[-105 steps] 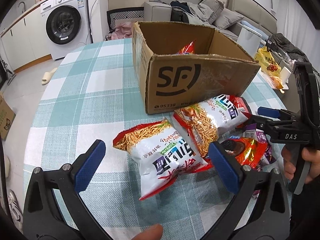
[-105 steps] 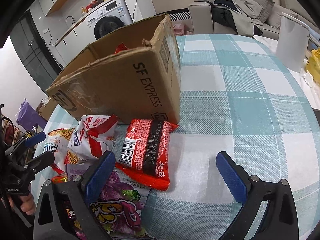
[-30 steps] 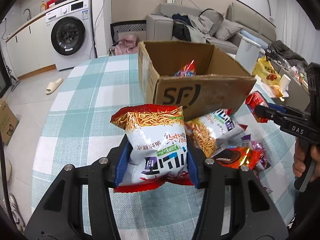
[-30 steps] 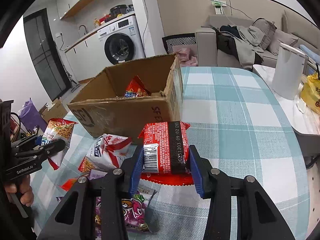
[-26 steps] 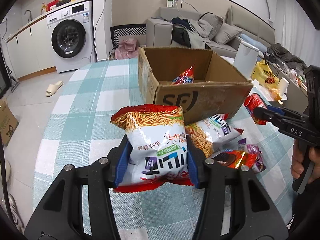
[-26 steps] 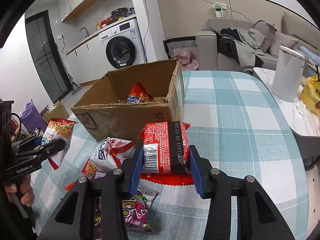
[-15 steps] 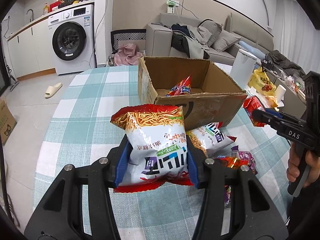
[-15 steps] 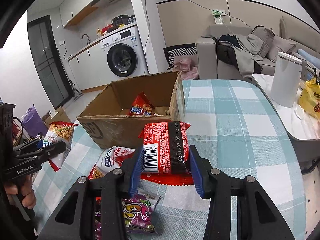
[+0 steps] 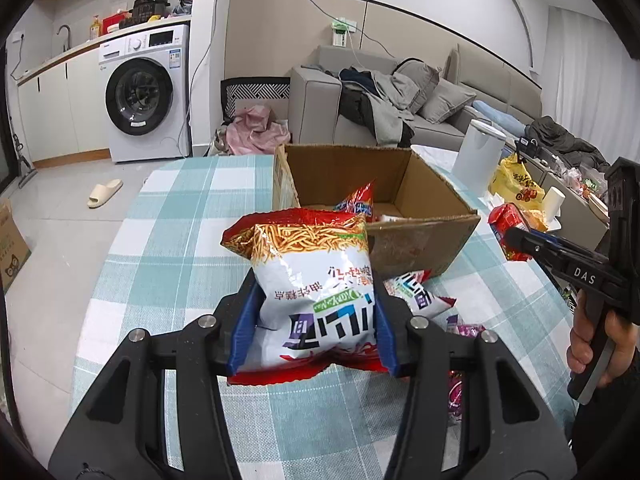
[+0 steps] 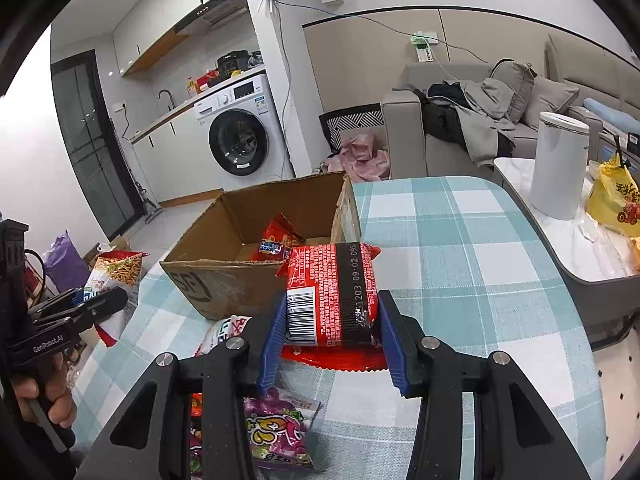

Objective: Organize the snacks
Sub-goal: 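Lift both bags and carry them over the box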

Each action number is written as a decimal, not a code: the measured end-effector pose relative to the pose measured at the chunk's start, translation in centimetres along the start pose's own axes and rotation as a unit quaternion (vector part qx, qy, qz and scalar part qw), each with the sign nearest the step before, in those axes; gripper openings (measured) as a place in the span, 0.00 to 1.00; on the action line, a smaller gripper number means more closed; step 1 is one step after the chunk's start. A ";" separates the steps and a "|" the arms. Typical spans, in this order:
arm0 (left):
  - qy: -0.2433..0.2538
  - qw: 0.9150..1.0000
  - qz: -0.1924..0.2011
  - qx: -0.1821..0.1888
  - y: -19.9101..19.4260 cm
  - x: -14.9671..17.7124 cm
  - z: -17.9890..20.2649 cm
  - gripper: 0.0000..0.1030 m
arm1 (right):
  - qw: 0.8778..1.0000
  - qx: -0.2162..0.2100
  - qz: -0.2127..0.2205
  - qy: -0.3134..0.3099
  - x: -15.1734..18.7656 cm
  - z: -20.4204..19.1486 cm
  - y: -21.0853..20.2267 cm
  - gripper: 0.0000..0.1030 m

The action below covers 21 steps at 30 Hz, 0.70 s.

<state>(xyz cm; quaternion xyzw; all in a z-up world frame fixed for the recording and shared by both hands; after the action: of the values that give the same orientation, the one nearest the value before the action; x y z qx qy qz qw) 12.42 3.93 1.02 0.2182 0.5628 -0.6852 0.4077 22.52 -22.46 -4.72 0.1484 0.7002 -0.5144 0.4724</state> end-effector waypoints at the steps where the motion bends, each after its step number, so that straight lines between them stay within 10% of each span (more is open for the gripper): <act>1: -0.001 1.000 0.002 0.000 -0.1 -0.2 0.0 0.46 | 1.000 0.000 0.002 -0.001 -0.1 -0.1 -0.1 0.43; 21: 0.004 1.000 0.022 0.017 -0.1 -3.7 2.4 0.46 | 0.999 -0.031 0.019 -0.015 -3.0 -2.6 0.3 0.43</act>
<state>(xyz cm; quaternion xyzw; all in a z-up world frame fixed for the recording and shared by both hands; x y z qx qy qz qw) 14.88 2.79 4.56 0.2405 0.5473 -0.6847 0.4170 22.92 -19.23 -2.34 0.1394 0.7057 -0.4851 0.4972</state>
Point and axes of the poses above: each gripper's, at about its wrist camera, not at the fingertips, and y roughly the way its jaws point, z to its right, x to its underside, the point moved 6 cm from there along y, roughly the way its jaws point, and after that the axes turned 10 degrees about -y, right-handed, at the moved point
